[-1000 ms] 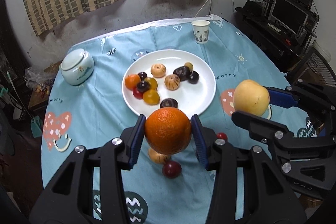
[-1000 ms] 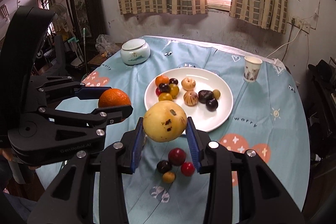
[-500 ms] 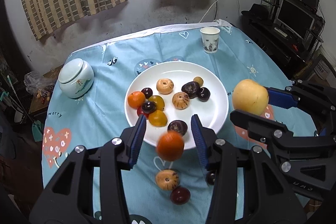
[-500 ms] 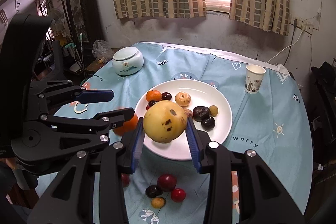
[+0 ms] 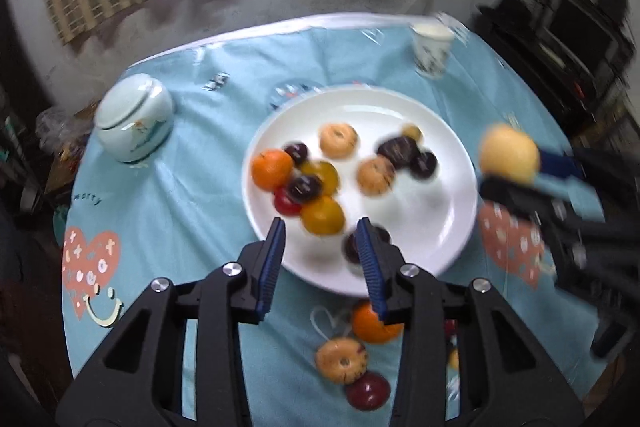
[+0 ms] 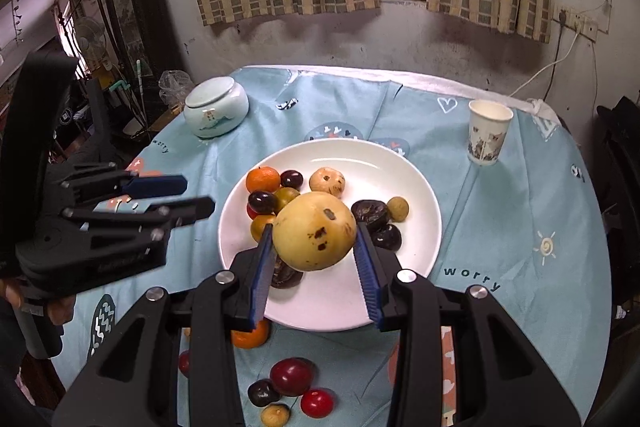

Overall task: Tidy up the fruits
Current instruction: 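Carry the orange and yellow fruit onto the white plate and open both tools, then move both tools back to the fruit cluster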

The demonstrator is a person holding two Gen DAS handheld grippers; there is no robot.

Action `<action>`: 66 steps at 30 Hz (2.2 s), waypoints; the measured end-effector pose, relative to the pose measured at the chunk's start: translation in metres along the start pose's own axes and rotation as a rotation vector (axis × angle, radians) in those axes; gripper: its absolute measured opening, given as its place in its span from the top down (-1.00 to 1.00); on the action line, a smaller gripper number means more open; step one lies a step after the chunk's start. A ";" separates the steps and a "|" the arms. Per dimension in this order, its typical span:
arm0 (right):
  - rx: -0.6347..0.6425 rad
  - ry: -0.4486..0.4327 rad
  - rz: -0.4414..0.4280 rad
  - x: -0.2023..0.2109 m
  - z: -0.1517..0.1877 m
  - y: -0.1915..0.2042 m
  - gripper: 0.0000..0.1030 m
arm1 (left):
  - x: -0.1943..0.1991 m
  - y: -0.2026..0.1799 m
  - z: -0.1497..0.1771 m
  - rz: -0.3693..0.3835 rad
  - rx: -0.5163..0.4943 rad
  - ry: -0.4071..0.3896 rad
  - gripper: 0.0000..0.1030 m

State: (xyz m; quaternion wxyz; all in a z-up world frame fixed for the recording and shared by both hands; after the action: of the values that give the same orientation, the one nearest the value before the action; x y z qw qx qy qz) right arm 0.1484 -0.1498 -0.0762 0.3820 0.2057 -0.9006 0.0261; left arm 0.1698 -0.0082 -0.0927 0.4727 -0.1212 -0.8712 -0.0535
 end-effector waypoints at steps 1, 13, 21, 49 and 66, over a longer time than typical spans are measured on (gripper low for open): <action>-0.004 0.010 0.000 -0.003 0.003 -0.002 0.24 | -0.004 -0.011 0.016 0.017 -0.067 0.013 -0.11; -0.012 0.058 -0.010 -0.012 0.026 -0.004 0.24 | -0.064 -0.024 0.059 0.076 0.014 0.241 0.14; -0.003 -0.008 0.020 0.001 0.008 -0.003 0.24 | 0.024 -0.009 0.010 0.111 0.069 0.014 0.13; 0.007 0.132 0.054 -0.086 -0.006 -0.031 0.12 | -0.071 -0.010 -0.045 -0.087 0.018 -0.012 -0.01; -0.008 0.084 0.090 0.001 0.031 -0.013 -0.32 | 0.012 -0.003 -0.026 -0.143 0.055 -0.100 -0.38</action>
State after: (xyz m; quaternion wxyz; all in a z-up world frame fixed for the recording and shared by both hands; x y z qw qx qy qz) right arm 0.1316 -0.1682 -0.0990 0.4186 0.1621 -0.8923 0.0484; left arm 0.1837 -0.0147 -0.0679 0.4266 -0.0484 -0.9014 -0.0571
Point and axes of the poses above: each gripper's, at about its wrist camera, not at the fingertips, and x roughly against the way its jaws point, y to its left, z to its underside, the point moved 1 cm from there along -x, roughly the way its jaws point, and after that the axes turned 5 degrees about x, right-handed, at the moved point
